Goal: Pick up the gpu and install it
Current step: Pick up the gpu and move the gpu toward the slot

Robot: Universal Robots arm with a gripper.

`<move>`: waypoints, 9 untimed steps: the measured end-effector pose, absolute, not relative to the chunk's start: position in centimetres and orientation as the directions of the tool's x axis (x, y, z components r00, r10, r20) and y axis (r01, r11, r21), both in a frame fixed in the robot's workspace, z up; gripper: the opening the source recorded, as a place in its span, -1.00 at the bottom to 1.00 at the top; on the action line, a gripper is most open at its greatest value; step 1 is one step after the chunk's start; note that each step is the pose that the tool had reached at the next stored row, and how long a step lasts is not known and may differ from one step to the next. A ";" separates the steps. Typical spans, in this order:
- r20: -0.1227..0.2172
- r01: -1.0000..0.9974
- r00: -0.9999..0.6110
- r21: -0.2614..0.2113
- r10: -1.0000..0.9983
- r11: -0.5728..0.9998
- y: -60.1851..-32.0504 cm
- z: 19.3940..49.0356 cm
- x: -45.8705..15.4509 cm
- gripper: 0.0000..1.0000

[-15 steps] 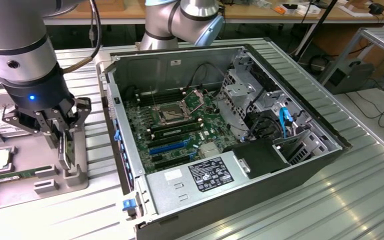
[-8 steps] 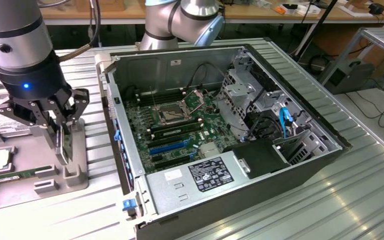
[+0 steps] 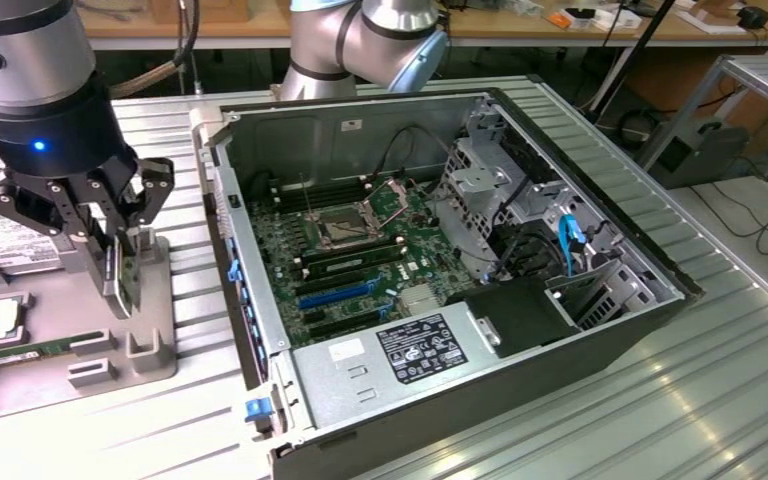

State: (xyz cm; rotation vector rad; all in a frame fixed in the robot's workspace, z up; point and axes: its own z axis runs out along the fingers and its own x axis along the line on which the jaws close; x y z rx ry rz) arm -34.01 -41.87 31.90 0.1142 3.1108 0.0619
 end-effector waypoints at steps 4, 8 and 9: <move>-0.027 0.073 -0.997 0.041 0.074 0.997 -41.9 32.4 -34.0 -0.47; -0.027 0.073 -0.997 0.041 0.074 0.997 -41.9 33.5 -34.0 -0.47; -0.027 0.073 -0.997 0.041 0.074 0.997 -41.9 33.8 -34.0 -0.47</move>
